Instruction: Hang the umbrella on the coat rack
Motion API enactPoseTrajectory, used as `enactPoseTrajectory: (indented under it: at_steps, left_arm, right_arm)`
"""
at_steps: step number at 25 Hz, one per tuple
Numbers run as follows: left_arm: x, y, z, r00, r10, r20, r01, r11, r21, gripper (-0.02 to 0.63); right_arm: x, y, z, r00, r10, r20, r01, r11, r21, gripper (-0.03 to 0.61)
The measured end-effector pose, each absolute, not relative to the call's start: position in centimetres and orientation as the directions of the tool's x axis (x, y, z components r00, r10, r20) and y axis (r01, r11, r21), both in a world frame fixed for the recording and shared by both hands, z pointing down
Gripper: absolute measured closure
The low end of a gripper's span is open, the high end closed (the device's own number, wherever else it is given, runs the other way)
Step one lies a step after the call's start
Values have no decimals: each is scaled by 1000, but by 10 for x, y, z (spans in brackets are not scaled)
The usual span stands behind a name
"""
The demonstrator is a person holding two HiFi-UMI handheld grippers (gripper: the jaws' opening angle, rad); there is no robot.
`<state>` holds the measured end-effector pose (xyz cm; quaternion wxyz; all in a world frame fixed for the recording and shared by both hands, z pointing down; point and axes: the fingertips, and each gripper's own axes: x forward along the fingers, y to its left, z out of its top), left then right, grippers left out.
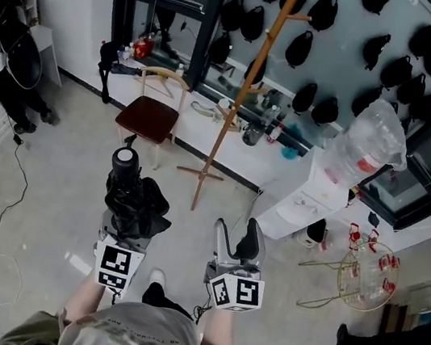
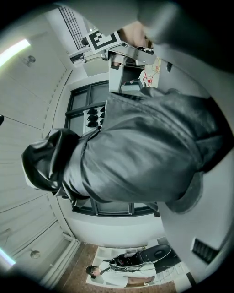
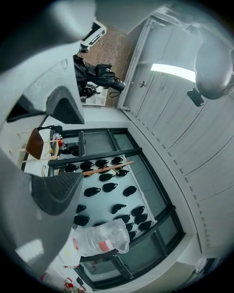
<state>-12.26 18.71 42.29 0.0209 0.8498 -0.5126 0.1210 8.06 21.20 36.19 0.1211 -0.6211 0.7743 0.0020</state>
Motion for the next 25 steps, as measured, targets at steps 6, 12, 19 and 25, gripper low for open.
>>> enactPoseTrajectory:
  at_steps: [6, 12, 19, 25]
  left_arm:
    - [-91, 120, 423, 449, -863, 230, -874, -478, -88, 305]
    - [-65, 76, 425, 471, -849, 240, -857, -504, -102, 305]
    - [-46, 49, 445, 511, -810, 287, -829, -553, -86, 305]
    - [-34, 24, 457, 555, -772, 310, -795, -602, -76, 305]
  right_arm:
    - [105, 152, 359, -233, -953, -194, -955, 262, -140, 258]
    - [126, 109, 357, -262, -944, -198, -947, 291, -133, 258]
    - [130, 84, 361, -305, -936, -175, -933, 331, -143, 258]
    - [139, 69, 367, -268, -950, -161, -942, 293, -162, 258]
